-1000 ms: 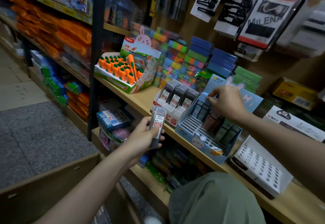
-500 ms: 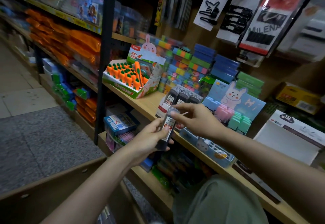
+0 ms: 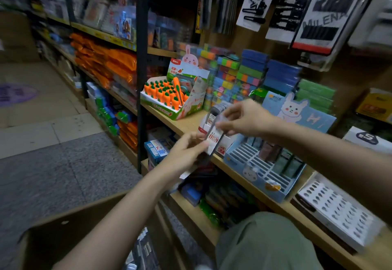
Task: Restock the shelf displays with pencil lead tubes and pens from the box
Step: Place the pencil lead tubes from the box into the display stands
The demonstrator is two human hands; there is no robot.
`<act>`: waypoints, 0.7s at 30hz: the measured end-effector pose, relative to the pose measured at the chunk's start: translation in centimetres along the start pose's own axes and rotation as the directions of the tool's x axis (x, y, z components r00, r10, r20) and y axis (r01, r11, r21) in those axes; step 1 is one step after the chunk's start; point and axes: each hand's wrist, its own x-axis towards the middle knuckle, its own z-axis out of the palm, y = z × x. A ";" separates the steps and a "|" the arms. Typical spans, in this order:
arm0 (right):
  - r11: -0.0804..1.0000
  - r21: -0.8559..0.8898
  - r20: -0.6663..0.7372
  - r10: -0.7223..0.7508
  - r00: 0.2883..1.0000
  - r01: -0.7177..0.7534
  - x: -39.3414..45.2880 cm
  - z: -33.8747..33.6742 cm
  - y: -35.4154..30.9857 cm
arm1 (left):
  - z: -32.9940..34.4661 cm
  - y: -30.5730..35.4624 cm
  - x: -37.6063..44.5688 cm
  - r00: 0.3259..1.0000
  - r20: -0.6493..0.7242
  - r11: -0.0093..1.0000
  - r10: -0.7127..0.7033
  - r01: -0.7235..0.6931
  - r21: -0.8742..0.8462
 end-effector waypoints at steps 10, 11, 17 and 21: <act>0.958 -0.285 -0.350 -0.136 0.927 0.032 5.2 -3.6 1.6 | 3.1 -0.4 4.6 0.984 -0.129 0.858 0.120 -0.038 0.513; 0.947 -0.317 -0.338 -0.158 0.928 0.045 5.6 -3.4 1.8 | 3.3 -0.7 4.9 0.983 -0.130 0.857 0.127 -0.043 0.514; 0.911 -0.402 -0.298 -0.225 0.928 0.092 7.1 -2.6 2.7 | 4.3 -1.6 6.4 0.978 -0.112 0.844 0.178 -0.093 0.529; 0.898 -0.431 -0.280 -0.228 0.933 0.090 7.6 -1.8 3.4 | 4.5 -2.0 7.0 0.969 -0.133 0.825 0.207 -0.100 0.556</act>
